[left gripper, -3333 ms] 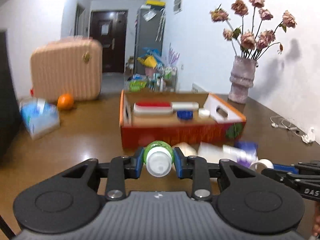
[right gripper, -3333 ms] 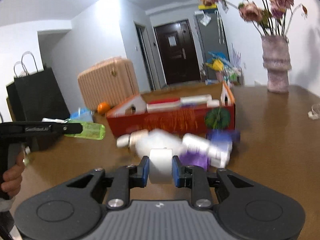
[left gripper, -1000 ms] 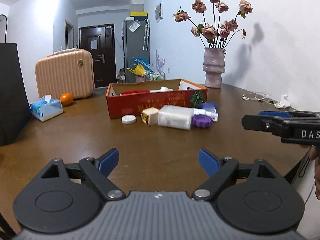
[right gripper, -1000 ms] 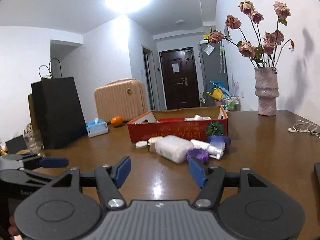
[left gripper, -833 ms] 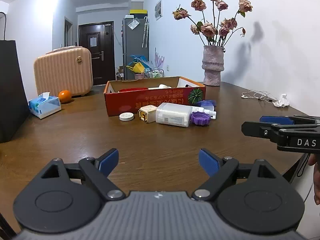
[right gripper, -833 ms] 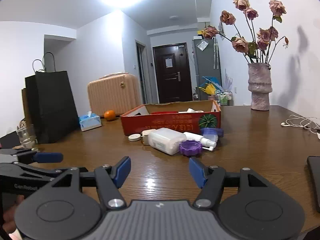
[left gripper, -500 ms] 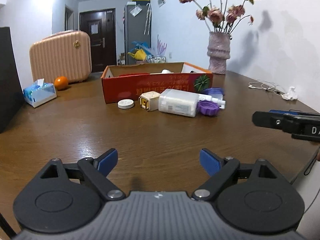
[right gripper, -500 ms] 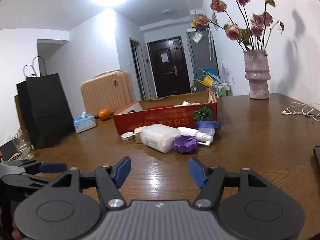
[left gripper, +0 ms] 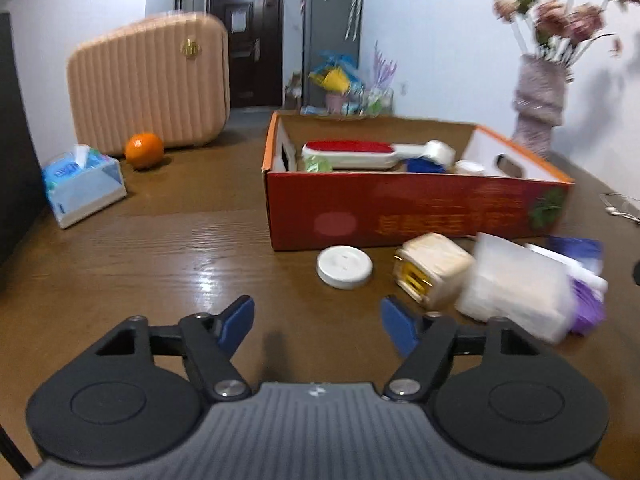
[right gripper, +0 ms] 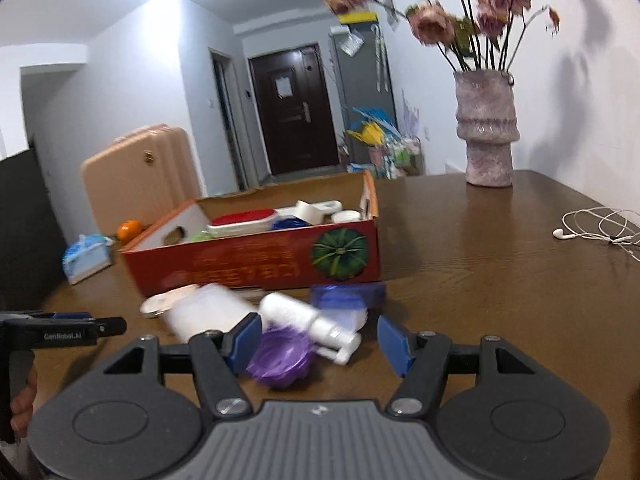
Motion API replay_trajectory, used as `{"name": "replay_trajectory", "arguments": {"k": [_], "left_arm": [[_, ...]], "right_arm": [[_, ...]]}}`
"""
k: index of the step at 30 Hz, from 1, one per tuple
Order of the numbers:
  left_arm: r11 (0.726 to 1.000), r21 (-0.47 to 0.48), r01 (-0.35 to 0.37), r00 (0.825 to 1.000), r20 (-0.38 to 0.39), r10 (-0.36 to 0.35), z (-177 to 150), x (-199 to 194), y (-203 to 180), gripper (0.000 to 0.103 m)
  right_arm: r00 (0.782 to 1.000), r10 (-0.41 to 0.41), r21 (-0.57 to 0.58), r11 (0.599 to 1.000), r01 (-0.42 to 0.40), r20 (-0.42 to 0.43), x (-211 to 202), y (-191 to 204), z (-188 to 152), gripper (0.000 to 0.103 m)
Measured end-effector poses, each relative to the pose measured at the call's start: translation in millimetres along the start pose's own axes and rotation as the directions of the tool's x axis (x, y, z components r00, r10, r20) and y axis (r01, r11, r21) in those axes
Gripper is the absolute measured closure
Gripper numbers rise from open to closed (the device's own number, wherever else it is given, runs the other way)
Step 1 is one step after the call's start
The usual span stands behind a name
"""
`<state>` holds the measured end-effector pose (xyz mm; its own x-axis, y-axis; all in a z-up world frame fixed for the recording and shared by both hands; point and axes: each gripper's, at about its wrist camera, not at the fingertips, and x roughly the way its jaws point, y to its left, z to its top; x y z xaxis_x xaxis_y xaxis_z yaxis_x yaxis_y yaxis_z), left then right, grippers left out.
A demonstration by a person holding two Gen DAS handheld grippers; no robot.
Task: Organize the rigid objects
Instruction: 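Grasp the white round cap with the left gripper while the right grasps the blue-lidded jar, then carry the white cap into the box with the left gripper while the right carries the jar, release both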
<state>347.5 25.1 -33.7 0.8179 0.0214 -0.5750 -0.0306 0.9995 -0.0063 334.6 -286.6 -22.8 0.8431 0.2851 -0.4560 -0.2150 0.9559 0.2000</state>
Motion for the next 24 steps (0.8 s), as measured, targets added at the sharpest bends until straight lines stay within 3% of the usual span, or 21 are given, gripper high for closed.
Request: {"name": "replay_trajectory", "arguments": {"k": [6,12,15,20,24], "left_arm": [[0.999,0.039,0.025,0.999,-0.039,-0.023,20.9,51.1,-2.4,0.037],[0.996,0.069,0.048,0.998,-0.045,-0.045,29.4,73.1,-9.2,0.051],[0.996,0.07,0.062,0.997,-0.043,-0.059,30.7,75.0,-10.2,0.063],[0.993,0.069,0.094,0.995,-0.04,-0.091,30.7,73.7,-9.5,0.064],[0.993,0.094,0.068,0.997,-0.035,-0.065,28.5,69.6,-12.9,0.064]], "right_arm": [[0.998,-0.01,0.04,0.999,0.013,-0.056,50.8,-16.6,19.6,0.039],[0.994,0.0,0.069,0.998,0.008,-0.106,87.0,-25.2,25.7,0.038],[0.994,-0.004,0.07,0.997,0.012,-0.109,94.9,-25.3,26.2,0.038],[0.994,0.023,0.094,0.996,-0.013,-0.105,100.7,-27.4,30.2,0.039],[0.997,0.034,0.108,0.994,-0.027,-0.062,89.3,-25.5,35.8,0.039]]}}
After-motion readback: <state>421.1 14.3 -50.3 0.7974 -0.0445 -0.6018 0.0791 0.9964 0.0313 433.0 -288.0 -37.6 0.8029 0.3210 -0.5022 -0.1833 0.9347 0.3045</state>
